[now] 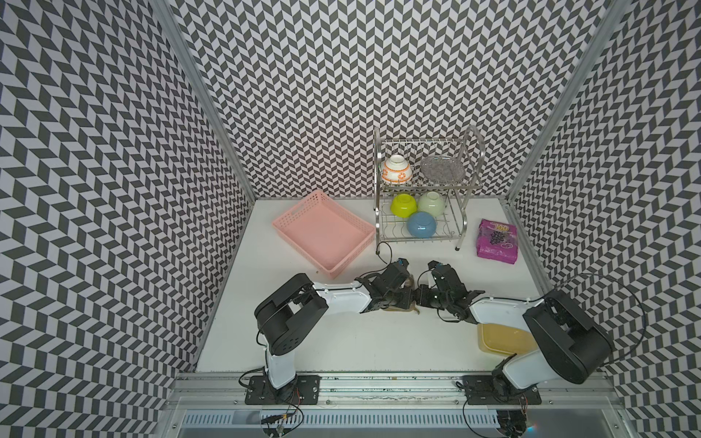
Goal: Fold the square dishcloth
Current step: Fold the cleaning item at the center of the board, then smooth out the cleaning item at the center of the board.
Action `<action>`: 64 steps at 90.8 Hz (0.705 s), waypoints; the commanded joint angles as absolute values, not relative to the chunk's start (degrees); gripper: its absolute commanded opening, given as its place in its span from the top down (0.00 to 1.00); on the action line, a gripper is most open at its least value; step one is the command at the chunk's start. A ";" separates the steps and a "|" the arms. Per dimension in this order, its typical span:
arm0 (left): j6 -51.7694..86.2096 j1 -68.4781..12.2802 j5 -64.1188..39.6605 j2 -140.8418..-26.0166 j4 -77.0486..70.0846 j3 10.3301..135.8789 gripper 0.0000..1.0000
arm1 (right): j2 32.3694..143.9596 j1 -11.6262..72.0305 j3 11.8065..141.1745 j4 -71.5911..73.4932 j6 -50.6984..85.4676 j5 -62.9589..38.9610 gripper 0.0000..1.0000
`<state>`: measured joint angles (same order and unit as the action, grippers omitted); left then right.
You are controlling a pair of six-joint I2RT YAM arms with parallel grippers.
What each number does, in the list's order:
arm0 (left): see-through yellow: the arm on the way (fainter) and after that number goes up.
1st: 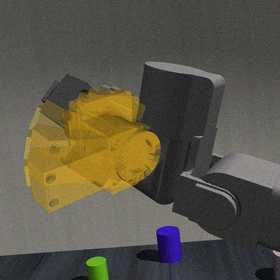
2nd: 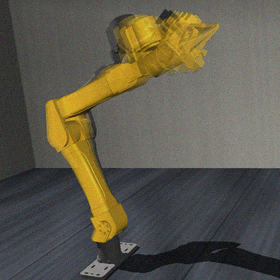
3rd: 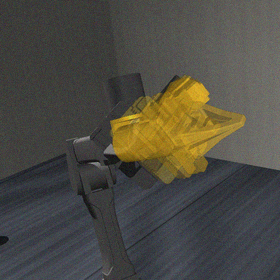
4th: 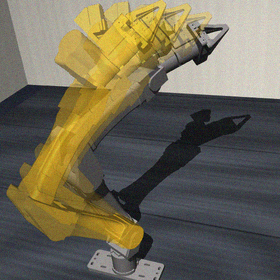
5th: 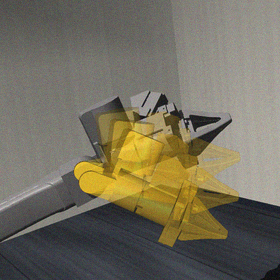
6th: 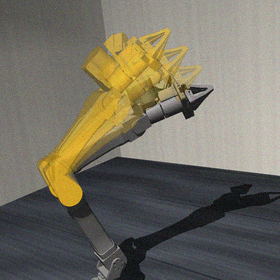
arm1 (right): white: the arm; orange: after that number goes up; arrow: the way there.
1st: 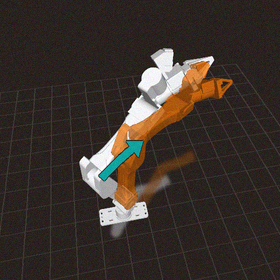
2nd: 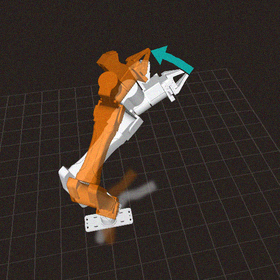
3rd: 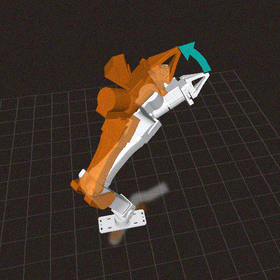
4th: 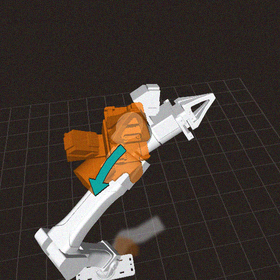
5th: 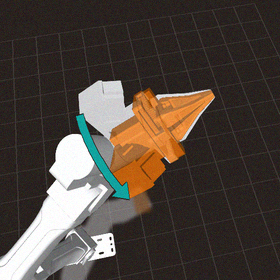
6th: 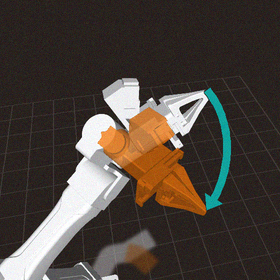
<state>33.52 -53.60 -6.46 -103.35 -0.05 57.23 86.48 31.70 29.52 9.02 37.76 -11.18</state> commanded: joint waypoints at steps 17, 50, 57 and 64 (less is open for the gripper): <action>34.84 -53.69 -5.03 -89.24 -3.01 52.96 0.63 | 82.51 31.82 32.71 2.69 36.00 -4.80 0.75; 36.43 -49.23 -4.21 -87.36 -6.71 47.11 0.70 | 78.46 32.53 40.22 -6.91 32.67 0.41 0.69; 36.31 -48.86 -4.64 -89.03 -7.38 47.32 0.71 | 79.53 32.86 41.26 -6.74 32.14 -0.27 0.64; 36.18 -48.48 -4.91 -90.80 -8.13 47.59 0.74 | 81.23 33.03 42.38 -6.05 31.62 -1.54 0.63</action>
<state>36.07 -48.75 -4.25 -88.86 -4.93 47.44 79.33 32.45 40.36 -5.96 33.45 -1.10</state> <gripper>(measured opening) 0.277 0.366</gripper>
